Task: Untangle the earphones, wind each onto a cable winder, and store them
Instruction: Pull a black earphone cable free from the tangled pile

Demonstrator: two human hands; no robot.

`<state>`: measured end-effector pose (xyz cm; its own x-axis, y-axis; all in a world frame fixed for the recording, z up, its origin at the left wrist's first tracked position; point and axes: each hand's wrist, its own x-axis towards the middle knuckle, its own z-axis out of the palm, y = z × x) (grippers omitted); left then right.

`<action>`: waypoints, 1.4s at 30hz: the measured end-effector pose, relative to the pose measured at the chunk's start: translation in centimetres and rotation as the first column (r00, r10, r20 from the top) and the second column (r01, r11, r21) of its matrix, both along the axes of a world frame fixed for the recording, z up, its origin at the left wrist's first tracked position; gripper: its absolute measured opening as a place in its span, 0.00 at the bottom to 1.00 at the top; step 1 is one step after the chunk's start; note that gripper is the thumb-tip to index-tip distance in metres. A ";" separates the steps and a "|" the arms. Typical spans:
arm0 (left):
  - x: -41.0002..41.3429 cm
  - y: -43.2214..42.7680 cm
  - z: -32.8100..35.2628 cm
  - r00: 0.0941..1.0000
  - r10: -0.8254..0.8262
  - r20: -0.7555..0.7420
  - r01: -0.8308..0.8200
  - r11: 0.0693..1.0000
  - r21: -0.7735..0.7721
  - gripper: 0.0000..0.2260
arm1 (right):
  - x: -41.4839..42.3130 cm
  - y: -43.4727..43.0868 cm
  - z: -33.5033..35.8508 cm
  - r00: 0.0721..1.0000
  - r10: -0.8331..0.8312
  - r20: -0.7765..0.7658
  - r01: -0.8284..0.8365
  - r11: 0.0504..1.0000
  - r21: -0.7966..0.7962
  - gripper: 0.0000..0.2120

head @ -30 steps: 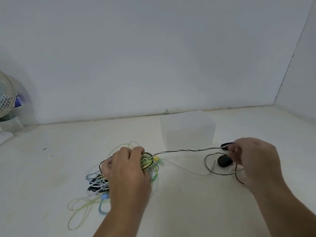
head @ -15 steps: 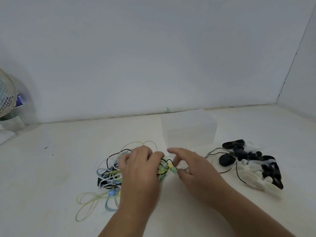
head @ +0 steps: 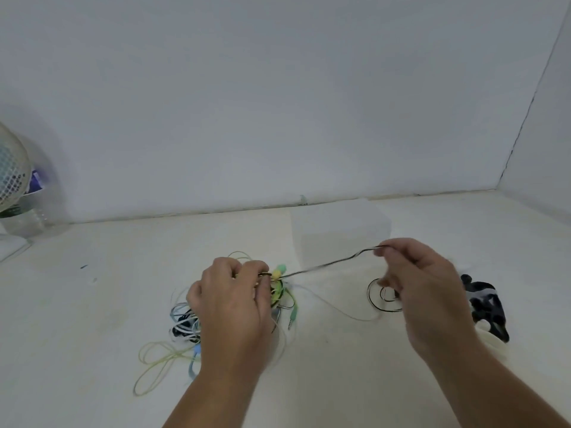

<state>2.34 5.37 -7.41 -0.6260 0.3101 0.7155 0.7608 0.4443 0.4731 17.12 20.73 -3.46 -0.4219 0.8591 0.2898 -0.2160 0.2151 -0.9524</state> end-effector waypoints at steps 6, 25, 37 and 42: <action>-2.5 -1.1 1.7 0.965 0.102 0.242 -0.103 0.995 -0.007 0.06 | 1.7 2.9 1.2 0.908 0.010 -0.419 -0.234 0.842 -0.485 0.07; -1.8 -1.3 1.8 0.961 0.012 0.277 -0.094 0.954 0.283 0.05 | 1.2 1.2 0.0 0.370 -0.496 0.786 0.061 0.857 0.512 0.21; -1.4 -0.7 1.4 0.985 -0.021 0.169 -0.024 0.964 0.265 0.04 | -5.8 -7.6 -2.9 0.681 -0.068 0.729 -0.553 0.604 0.573 0.18; -1.8 -0.9 2.1 0.978 0.098 0.184 -0.136 0.969 0.206 0.03 | -5.7 -5.9 -1.8 0.736 0.288 0.613 -0.587 0.723 0.364 0.12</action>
<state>0.52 4.46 -5.31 -0.7678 0.0773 0.6360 0.6086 0.3982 0.6864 11.44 14.79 -5.23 -0.9126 0.3175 0.2575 0.0370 0.6914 -0.7216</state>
